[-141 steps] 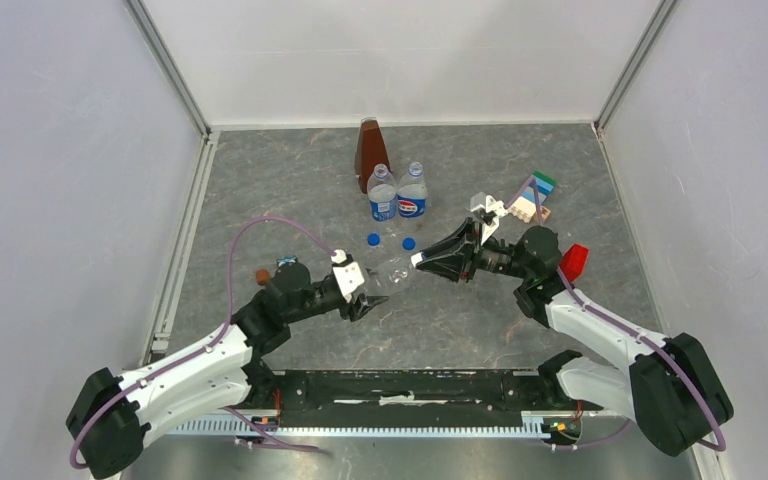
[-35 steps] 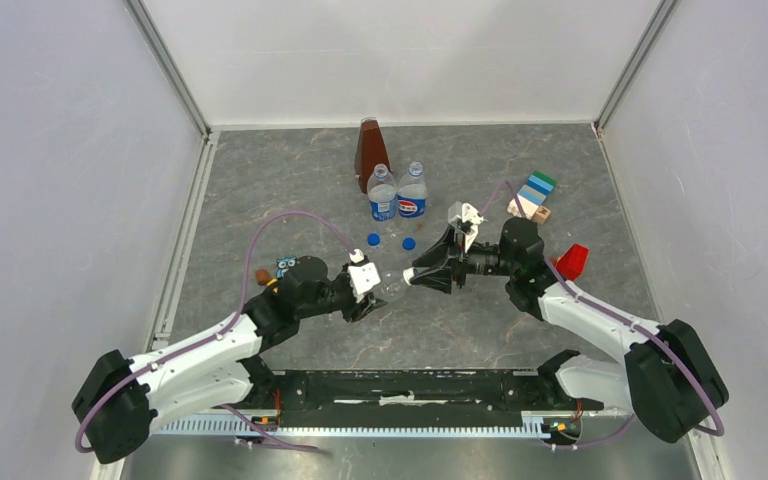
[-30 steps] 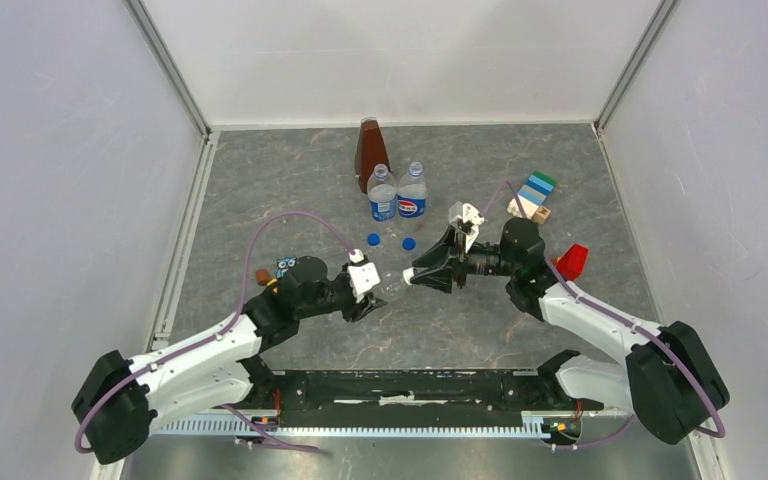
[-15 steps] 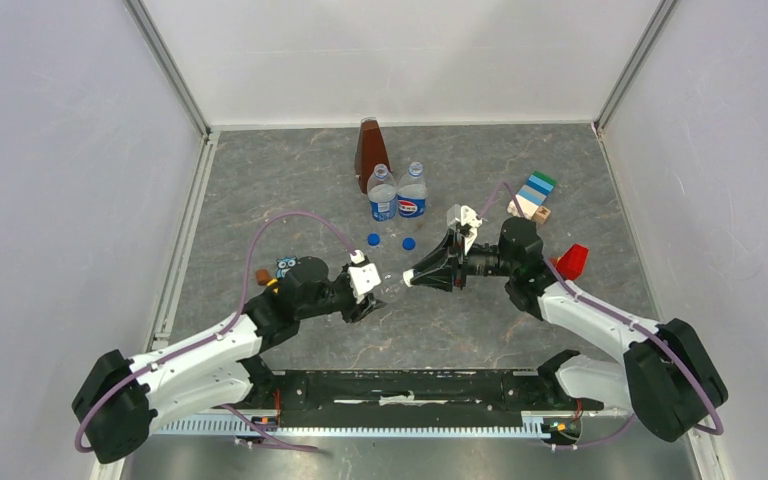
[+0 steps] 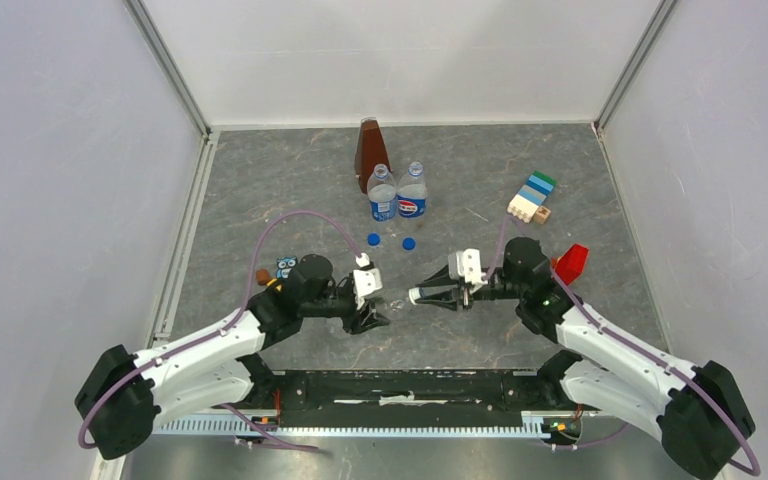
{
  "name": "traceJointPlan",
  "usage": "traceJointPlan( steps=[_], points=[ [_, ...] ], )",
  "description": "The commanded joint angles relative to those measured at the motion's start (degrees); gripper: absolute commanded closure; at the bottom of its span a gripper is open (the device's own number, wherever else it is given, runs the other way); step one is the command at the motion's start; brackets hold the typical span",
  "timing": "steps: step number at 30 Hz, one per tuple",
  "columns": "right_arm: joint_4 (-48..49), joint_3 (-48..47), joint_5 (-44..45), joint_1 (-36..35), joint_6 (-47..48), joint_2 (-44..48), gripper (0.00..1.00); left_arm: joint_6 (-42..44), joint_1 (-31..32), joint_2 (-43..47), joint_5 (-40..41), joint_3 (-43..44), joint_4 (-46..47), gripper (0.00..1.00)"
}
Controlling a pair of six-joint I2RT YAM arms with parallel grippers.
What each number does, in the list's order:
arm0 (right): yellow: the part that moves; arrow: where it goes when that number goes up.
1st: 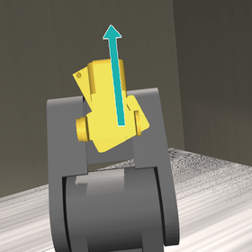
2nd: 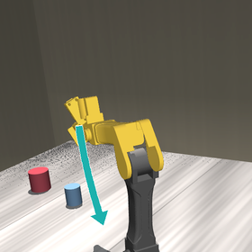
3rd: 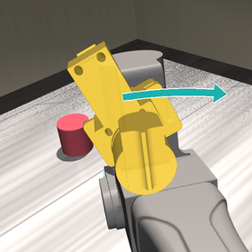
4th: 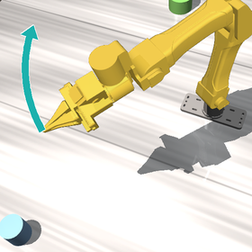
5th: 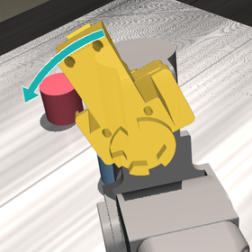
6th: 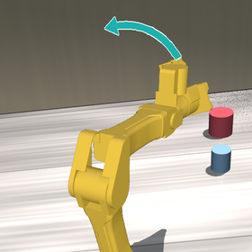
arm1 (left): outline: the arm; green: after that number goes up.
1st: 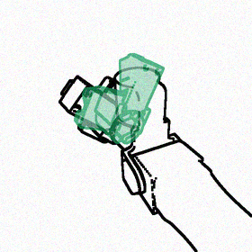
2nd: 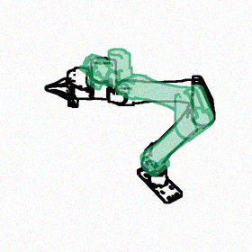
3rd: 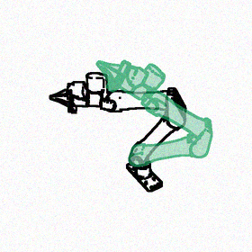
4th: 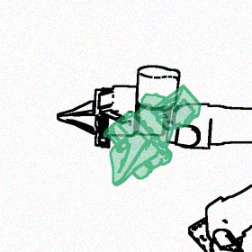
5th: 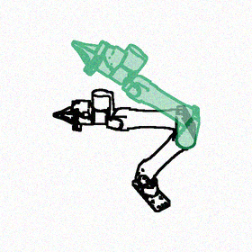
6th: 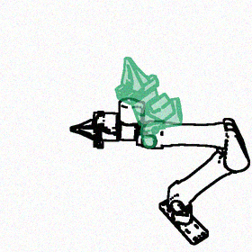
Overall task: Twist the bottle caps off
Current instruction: Unscrew the bottle cap from the plastic bottle.
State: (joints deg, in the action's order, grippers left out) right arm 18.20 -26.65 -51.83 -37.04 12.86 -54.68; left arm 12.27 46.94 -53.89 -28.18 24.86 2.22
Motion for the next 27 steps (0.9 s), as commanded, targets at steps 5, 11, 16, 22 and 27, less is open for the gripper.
traceJointPlan(
  steps=[5, 11, 16, 22, 27],
  points=[
    [-8.8, 2.7, -0.8, -2.4, 13.0, 4.0, 0.99, -4.6, -0.6, 3.3, -10.1, 4.6, 9.1, 0.98],
    [-6.1, -1.1, 6.8, -2.4, 4.2, 1.7, 0.50, -1.3, -0.6, 7.2, -3.5, 0.8, 10.9, 0.98],
    [-4.7, -3.0, 7.0, -2.3, 0.8, -1.4, 0.48, 0.7, -0.5, 8.6, -0.7, -0.7, 10.5, 0.98],
    [1.1, -2.1, 6.9, -1.4, -5.5, 1.1, 0.43, 1.8, -0.4, 7.7, 2.3, 0.0, 7.7, 0.98],
    [6.1, -0.5, 9.1, 1.4, -13.5, 4.9, 0.28, 2.6, -0.1, 6.6, 6.7, 0.5, 5.4, 0.98]
  ],
)
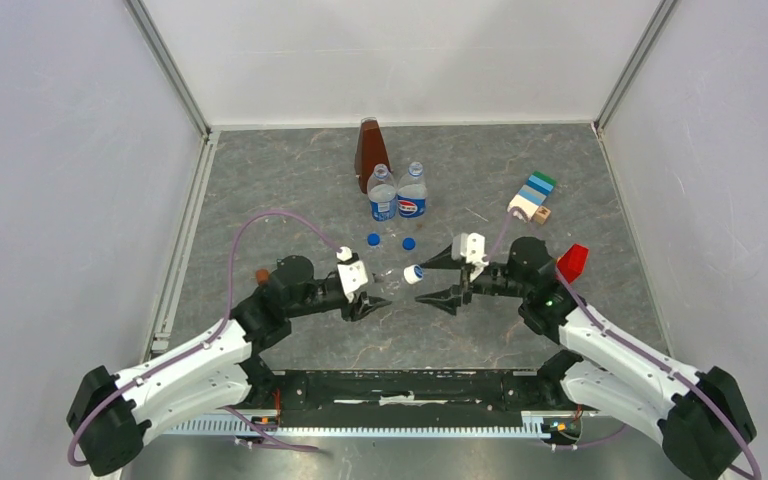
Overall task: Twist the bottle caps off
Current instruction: Unscrew the bottle cap from the plastic bottle.
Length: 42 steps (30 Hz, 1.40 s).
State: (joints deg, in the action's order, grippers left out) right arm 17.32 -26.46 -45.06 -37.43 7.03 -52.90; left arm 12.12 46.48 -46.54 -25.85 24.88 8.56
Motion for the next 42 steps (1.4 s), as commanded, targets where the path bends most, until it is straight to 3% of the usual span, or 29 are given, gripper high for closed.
traceJointPlan(
  steps=[1, 7, 13, 19, 24, 27, 32, 39, 42],
  points=[
    [7.6, -0.7, 2.5, 2.2, -9.6, 3.3, 0.28, 2.9, 0.4, -1.1, 4.9, 0.6, -1.2, 0.98],
    [15.6, -2.1, 0.8, 4.0, -23.3, -0.2, 0.32, 3.2, 1.3, -2.0, 6.8, 1.2, -1.2, 0.98],
    [18.7, -3.6, -2.9, 4.1, -27.3, -5.9, 0.37, 3.1, 1.7, -2.1, 7.5, 0.8, 0.0, 0.98],
    [21.0, -3.4, -5.0, 4.0, -28.1, -7.6, 0.57, 3.1, 1.9, -2.6, 7.5, 1.0, 0.0, 0.98],
    [20.6, -3.0, -5.6, 4.0, -26.6, -7.1, 0.83, 3.0, 1.9, -2.6, 7.6, 1.0, 0.0, 0.98],
    [18.8, -3.1, -6.9, 4.0, -24.2, -6.8, 1.00, 2.6, 1.8, -2.5, 7.6, 1.2, -0.1, 0.98],
    [17.2, 0.1, -13.1, 3.9, -14.3, -3.0, 1.00, 0.5, 1.7, -2.7, 4.5, 2.0, -0.6, 0.98],
    [2.1, 3.9, -16.5, 3.7, 7.6, 6.6, 1.00, -1.1, -0.2, -6.6, -15.9, 8.4, -6.2, 0.98],
    [-1.4, 4.3, -16.8, 3.3, 11.6, 8.7, 1.00, -1.2, -1.0, -8.6, -22.9, 10.3, -8.2, 0.98]
  ],
)
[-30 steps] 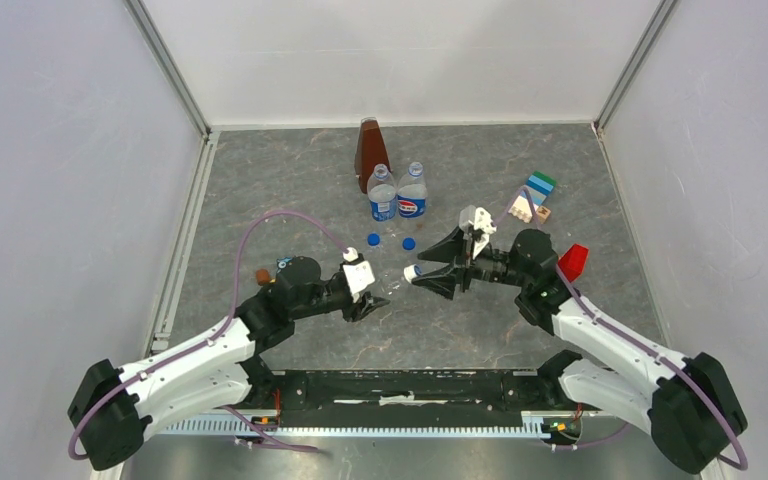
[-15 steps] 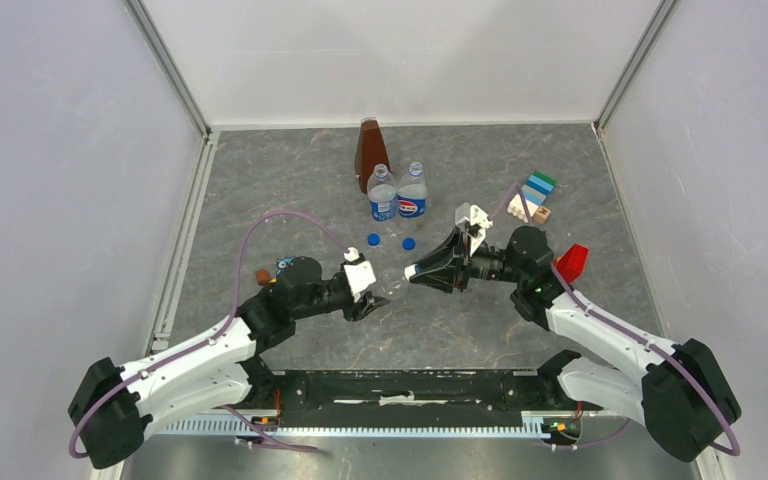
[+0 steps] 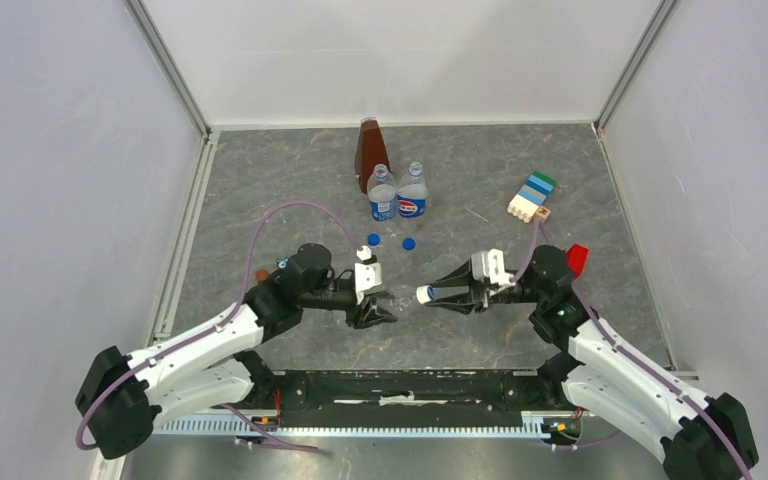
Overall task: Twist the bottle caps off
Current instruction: Unscrew the bottle cap from the plastic bottle.
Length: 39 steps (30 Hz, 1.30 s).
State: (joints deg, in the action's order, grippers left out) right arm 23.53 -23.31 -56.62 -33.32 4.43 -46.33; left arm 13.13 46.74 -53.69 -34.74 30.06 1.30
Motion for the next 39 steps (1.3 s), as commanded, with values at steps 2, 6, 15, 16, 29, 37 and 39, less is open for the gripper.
traceJointPlan(
  steps=[2, 6, 15, 16, 29, 37, 39],
  points=[
    [-9.4, 0.7, -5.0, -1.0, 15.4, 2.5, 1.00, -2.3, -1.4, -2.2, -16.3, 5.5, -1.6, 0.98],
    [-10.7, 0.5, -4.0, -2.1, 17.0, 2.9, 1.00, -1.9, -1.6, -4.1, -20.7, 7.1, -5.4, 0.98],
    [-7.3, -1.6, 10.5, -2.7, 8.3, 2.9, 0.55, -2.6, -1.5, -0.3, 2.4, 3.8, -2.5, 0.98],
    [-5.9, -1.8, 12.7, -2.7, 6.2, 2.6, 0.43, -2.7, -1.5, 1.0, 5.3, 2.2, 0.1, 0.98],
    [31.7, 1.5, 26.7, -2.7, -35.1, -3.8, 0.23, -6.0, 4.9, 5.7, 26.5, -7.0, 23.9, 0.98],
    [46.2, 5.0, 33.0, -3.2, -46.1, -9.7, 0.29, -9.8, 10.5, -1.7, 36.8, -4.6, 32.1, 0.98],
    [47.3, 5.0, 33.7, -3.7, -46.6, -11.1, 0.32, -10.8, 11.4, -3.0, 38.3, -4.7, 34.8, 0.98]
  ],
)
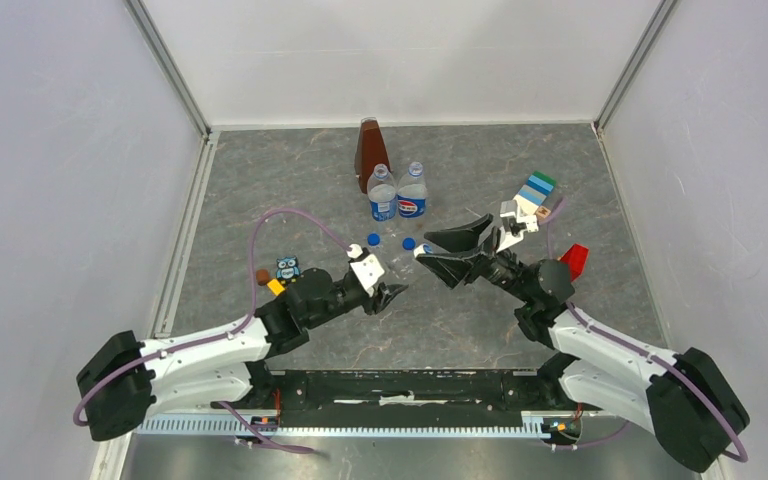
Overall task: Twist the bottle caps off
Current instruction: Unscrew the bottle cap from the plastic bottle.
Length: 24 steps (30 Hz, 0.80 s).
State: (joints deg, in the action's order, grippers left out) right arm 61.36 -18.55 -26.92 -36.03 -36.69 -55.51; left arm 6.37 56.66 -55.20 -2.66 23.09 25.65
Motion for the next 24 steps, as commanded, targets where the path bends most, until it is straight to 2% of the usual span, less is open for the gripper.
traceJointPlan(
  steps=[1, 5, 11, 17, 20, 24],
  points=[
    [10.1, 0.3, 4.5, -1.3, -5.8, -2.4, 0.33, -4.3, 1.7, -1.9, 6.6, 2.0, 11.7, 0.98],
    [13.6, 1.6, 7.7, -1.7, -7.4, -4.0, 0.38, -5.3, 2.4, -2.4, 7.7, 1.3, 14.5, 0.98],
    [14.7, 1.0, 7.3, -2.0, -8.3, -6.5, 0.42, -5.3, 2.5, -2.3, 7.1, 1.5, 14.3, 0.98],
    [14.8, 1.0, 8.1, -2.0, -8.3, -7.9, 0.38, -5.1, 2.7, -2.5, 5.9, 1.6, 14.3, 0.98],
    [14.8, 0.8, 8.7, -2.1, -8.3, -8.6, 0.32, -5.0, 2.6, -2.7, 5.6, 1.8, 14.0, 0.98],
    [16.1, 0.9, 9.0, -2.0, -8.6, -9.3, 0.36, -4.8, 2.7, -2.9, 5.6, 2.5, 12.6, 0.98]
  ],
)
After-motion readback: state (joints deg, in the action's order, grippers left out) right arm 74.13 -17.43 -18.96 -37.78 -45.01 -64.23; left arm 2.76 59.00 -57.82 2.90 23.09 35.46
